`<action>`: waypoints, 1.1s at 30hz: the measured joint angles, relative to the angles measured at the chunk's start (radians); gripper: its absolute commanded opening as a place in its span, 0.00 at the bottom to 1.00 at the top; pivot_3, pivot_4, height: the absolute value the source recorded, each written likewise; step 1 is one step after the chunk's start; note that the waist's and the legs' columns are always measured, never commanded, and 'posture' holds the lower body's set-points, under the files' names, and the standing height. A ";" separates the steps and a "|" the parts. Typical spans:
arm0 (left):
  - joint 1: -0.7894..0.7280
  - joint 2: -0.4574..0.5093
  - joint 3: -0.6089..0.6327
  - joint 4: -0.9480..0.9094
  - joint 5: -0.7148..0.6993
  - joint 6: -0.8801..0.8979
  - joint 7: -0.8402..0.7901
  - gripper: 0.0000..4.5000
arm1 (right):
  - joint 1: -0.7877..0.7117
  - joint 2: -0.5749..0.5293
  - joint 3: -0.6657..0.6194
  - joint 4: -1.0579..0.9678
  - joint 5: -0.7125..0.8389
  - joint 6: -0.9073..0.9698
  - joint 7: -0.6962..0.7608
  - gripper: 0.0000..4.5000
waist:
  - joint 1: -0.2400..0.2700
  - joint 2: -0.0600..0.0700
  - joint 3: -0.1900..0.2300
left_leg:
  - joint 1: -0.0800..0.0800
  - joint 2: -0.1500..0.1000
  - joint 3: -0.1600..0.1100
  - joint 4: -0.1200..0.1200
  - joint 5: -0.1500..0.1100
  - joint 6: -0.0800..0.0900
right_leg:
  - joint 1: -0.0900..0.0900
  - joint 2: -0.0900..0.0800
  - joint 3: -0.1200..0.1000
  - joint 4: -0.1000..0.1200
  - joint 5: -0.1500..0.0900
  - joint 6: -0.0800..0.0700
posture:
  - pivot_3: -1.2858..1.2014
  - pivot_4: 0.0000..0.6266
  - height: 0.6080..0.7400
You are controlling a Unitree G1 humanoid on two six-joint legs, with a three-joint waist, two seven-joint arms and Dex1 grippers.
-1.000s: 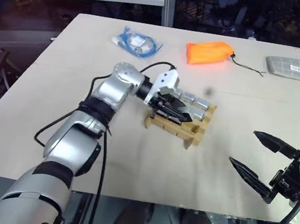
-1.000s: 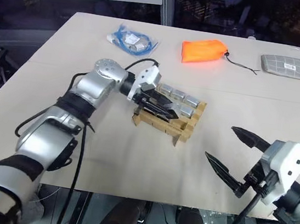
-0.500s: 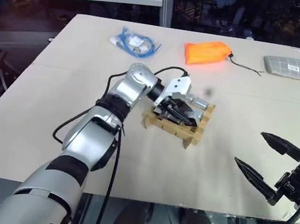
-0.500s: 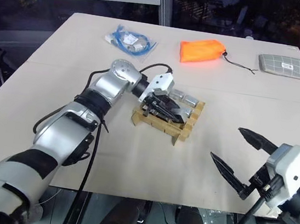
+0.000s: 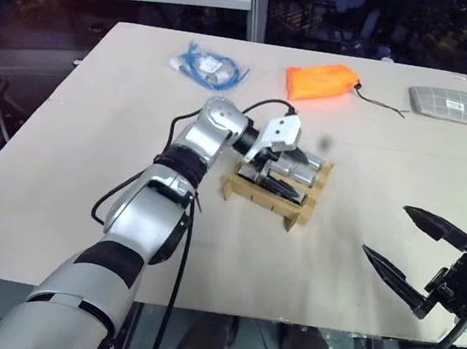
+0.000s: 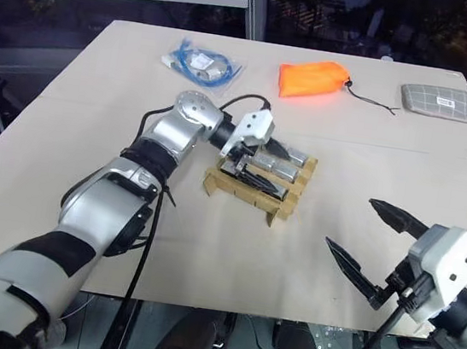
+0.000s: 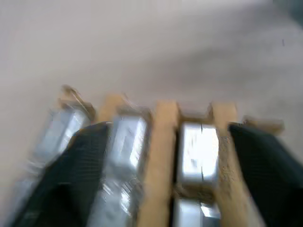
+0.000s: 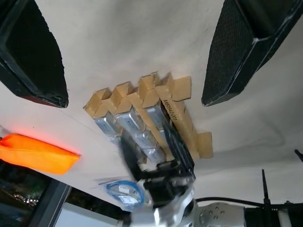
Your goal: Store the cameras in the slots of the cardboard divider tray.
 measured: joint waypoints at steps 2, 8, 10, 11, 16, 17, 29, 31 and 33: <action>0.006 0.014 0.059 -0.108 -0.061 0.105 0.012 0.97 | -0.001 0.002 0.031 0.000 -0.011 0.000 -0.015 1.00 | -0.002 0.000 0.000 | 0.000 0.000 0.000 0.000 0.000 0.000 | 0.000 0.000 0.000 0.000 0.000 0.000 | 0.52 0.24 1.00; 0.274 0.119 0.299 -0.621 -0.263 0.462 0.256 0.97 | -0.071 0.056 0.187 0.112 -0.169 -0.004 -0.126 1.00 | -0.025 0.003 -0.002 | 0.003 0.002 0.001 -0.001 0.000 -0.001 | 0.000 -0.001 0.003 0.001 0.000 0.000 | 0.52 0.24 1.00; 0.404 0.154 0.348 -0.748 -0.273 0.514 0.348 0.97 | -0.105 0.083 0.218 0.168 -0.212 -0.014 -0.153 1.00 | -0.026 0.003 -0.002 | 0.003 0.002 0.002 -0.001 0.000 -0.001 | -0.001 0.000 0.004 0.002 0.000 -0.001 | 0.52 0.24 1.00; 0.486 0.175 0.370 -0.822 -0.276 0.536 0.393 0.97 | -0.122 0.095 0.235 0.203 -0.239 -0.029 -0.166 1.00 | -0.025 0.003 -0.002 | 0.003 0.002 0.002 -0.001 0.000 -0.001 | -0.001 -0.001 0.004 0.001 0.000 -0.001 | 0.52 0.24 1.00; 0.819 0.232 0.462 -1.164 -0.368 0.622 0.488 0.97 | -0.182 0.096 0.275 0.357 -0.316 -0.073 -0.162 1.00 | 0.000 0.003 -0.002 | 0.002 0.001 0.002 -0.001 0.000 -0.001 | -0.001 -0.002 0.004 0.000 0.000 -0.001 | 0.52 0.24 1.00; 0.882 0.241 0.481 -1.227 -0.394 0.634 0.506 0.97 | -0.198 0.082 0.277 0.390 -0.323 -0.083 -0.145 1.00 | 0.006 0.003 -0.002 | 0.002 0.001 0.002 -0.001 0.000 -0.001 | -0.001 -0.003 0.003 -0.001 0.000 -0.001 | 0.52 0.24 1.00; 1.293 0.253 0.640 -1.356 -0.446 0.572 0.648 0.97 | -0.340 -0.034 0.264 0.589 -0.305 -0.142 0.054 1.00 | 0.030 0.005 -0.003 | 0.003 0.002 0.001 -0.002 0.000 -0.001 | 0.001 -0.002 0.001 -0.002 0.000 -0.001 | 0.52 0.24 1.00; 1.289 0.253 0.663 -1.344 -0.458 0.568 0.674 0.97 | -0.344 -0.036 0.264 0.604 -0.304 -0.148 0.069 1.00 | 0.027 0.005 -0.003 | 0.003 0.002 0.002 -0.002 0.000 -0.001 | 0.001 -0.002 0.002 -0.002 0.000 -0.001 | 0.52 0.24 1.00; 1.292 0.261 0.677 -1.335 -0.465 0.563 0.684 0.97 | -0.344 -0.039 0.264 0.618 -0.305 -0.148 0.073 1.00 | 0.025 0.005 -0.003 | 0.003 0.002 0.002 -0.002 0.000 -0.001 | 0.001 -0.002 0.002 -0.002 0.000 -0.001 | 0.52 0.24 1.00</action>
